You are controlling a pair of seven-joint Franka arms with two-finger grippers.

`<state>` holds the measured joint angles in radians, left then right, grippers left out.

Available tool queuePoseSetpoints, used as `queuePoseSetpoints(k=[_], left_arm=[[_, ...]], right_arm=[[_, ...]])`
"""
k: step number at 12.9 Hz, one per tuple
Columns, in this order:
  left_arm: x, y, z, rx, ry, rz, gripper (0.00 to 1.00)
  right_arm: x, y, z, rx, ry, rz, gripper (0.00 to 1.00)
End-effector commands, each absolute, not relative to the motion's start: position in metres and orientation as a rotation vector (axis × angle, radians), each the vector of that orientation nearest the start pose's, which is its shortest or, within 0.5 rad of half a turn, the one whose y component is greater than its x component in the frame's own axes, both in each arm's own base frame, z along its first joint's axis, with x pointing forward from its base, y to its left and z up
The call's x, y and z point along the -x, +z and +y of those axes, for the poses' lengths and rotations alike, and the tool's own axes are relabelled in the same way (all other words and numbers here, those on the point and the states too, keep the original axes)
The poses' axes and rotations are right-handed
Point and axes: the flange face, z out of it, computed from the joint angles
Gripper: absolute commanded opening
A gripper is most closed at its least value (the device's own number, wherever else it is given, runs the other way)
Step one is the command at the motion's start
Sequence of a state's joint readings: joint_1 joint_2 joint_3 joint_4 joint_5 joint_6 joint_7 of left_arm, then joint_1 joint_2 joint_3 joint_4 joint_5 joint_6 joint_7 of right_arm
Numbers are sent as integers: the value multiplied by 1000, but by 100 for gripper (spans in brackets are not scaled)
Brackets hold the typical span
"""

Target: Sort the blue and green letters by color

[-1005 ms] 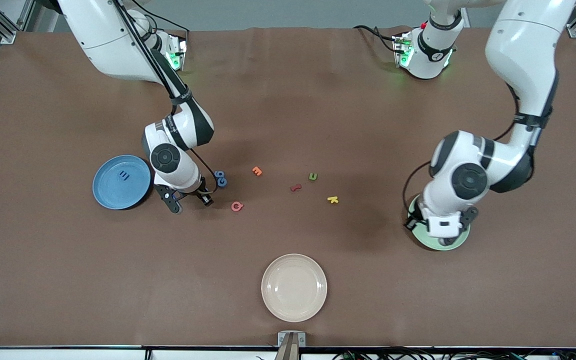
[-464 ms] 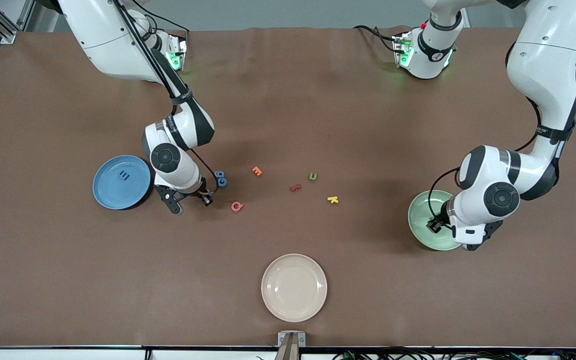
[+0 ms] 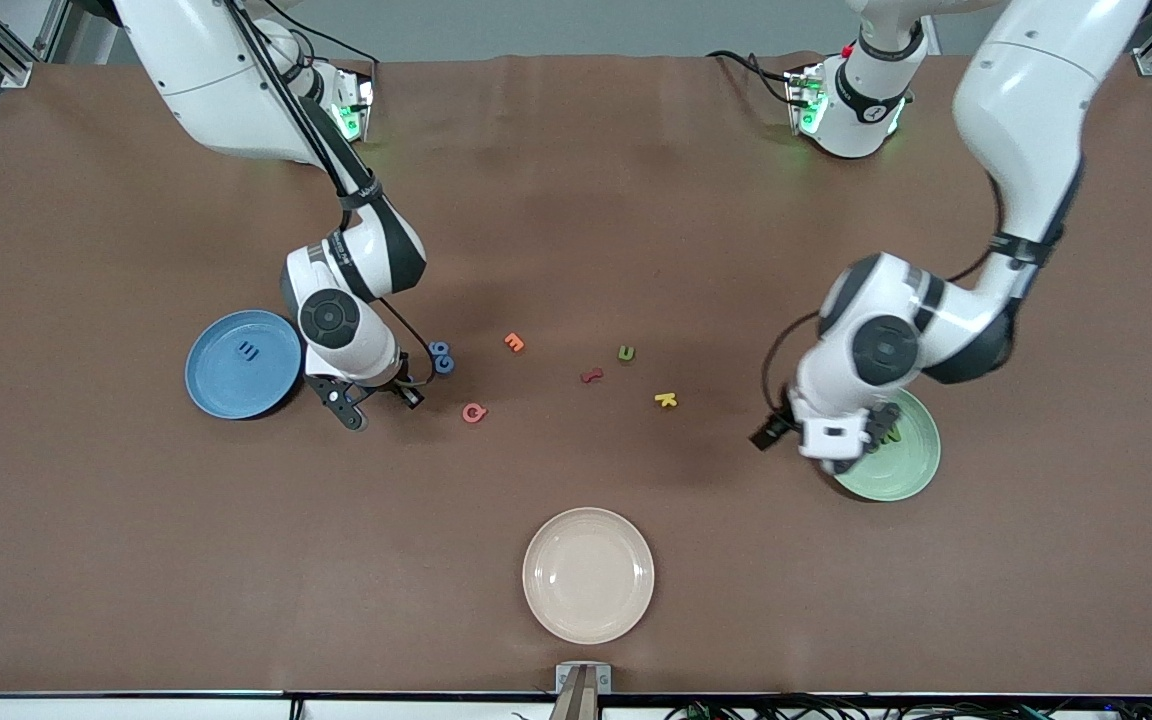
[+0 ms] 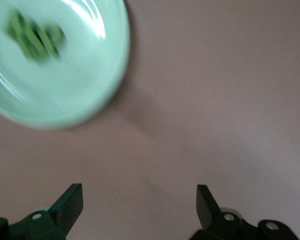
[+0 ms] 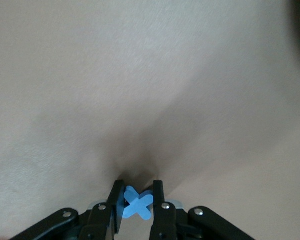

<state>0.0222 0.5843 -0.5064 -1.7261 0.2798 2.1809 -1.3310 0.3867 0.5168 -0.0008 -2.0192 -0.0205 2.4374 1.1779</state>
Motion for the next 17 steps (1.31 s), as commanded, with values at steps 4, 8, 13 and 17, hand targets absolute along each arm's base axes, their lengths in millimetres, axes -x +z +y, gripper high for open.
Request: queuePoseSetpoints(k=[4, 8, 13, 17], left_arm=[[-536, 251, -397, 2715, 77, -1632, 100], [-508, 200, -426, 2576, -17, -1768, 97], [-484, 183, -449, 2587, 1, -1732, 93], [-473, 168, -457, 2593, 32, -1706, 85]], right_arm=[[-544, 240, 133, 3124, 140, 740, 12], [-540, 252, 47, 3166, 155, 320, 12], [-530, 234, -15, 3159, 167, 37, 12], [-518, 218, -28, 3155, 108, -48, 16]])
